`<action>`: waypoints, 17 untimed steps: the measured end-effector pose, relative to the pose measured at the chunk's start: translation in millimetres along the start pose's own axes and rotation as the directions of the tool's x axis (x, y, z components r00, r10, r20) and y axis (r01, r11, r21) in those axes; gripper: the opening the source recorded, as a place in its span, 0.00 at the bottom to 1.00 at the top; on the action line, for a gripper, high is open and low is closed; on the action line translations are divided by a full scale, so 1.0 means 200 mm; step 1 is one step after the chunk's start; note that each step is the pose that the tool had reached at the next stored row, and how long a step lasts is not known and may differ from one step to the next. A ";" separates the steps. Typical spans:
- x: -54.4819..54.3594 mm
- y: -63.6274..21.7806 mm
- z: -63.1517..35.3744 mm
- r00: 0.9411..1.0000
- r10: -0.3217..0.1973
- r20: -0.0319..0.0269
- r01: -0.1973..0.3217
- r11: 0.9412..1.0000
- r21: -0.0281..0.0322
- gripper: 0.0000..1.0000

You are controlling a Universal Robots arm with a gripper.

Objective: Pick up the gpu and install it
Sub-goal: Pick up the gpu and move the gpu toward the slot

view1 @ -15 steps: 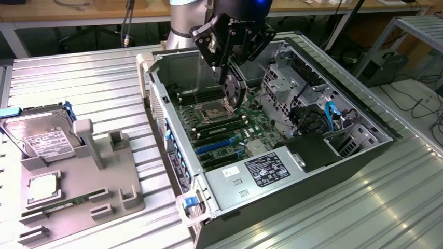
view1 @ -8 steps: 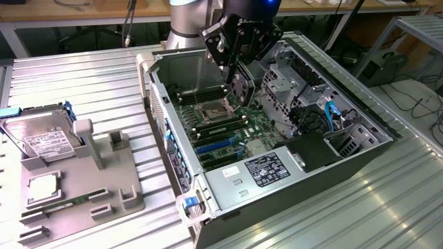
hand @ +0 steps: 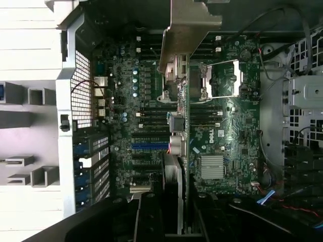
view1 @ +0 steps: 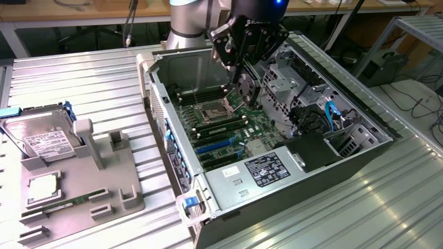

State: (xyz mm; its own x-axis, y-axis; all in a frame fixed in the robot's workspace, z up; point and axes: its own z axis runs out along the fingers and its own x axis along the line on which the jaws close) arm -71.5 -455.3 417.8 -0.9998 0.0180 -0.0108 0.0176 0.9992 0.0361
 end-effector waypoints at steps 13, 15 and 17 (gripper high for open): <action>-0.14 0.001 0.026 1.000 0.000 0.000 0.000 1.000 0.000 0.27; -0.15 0.001 0.025 1.000 0.000 0.000 0.000 1.000 0.000 0.27; -0.15 0.002 0.026 1.000 0.000 0.000 0.000 1.000 0.000 0.27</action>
State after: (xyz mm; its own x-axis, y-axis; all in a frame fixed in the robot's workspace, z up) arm -42.4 -455.3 413.0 -0.9998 0.0179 -0.0110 0.0175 0.9992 0.0360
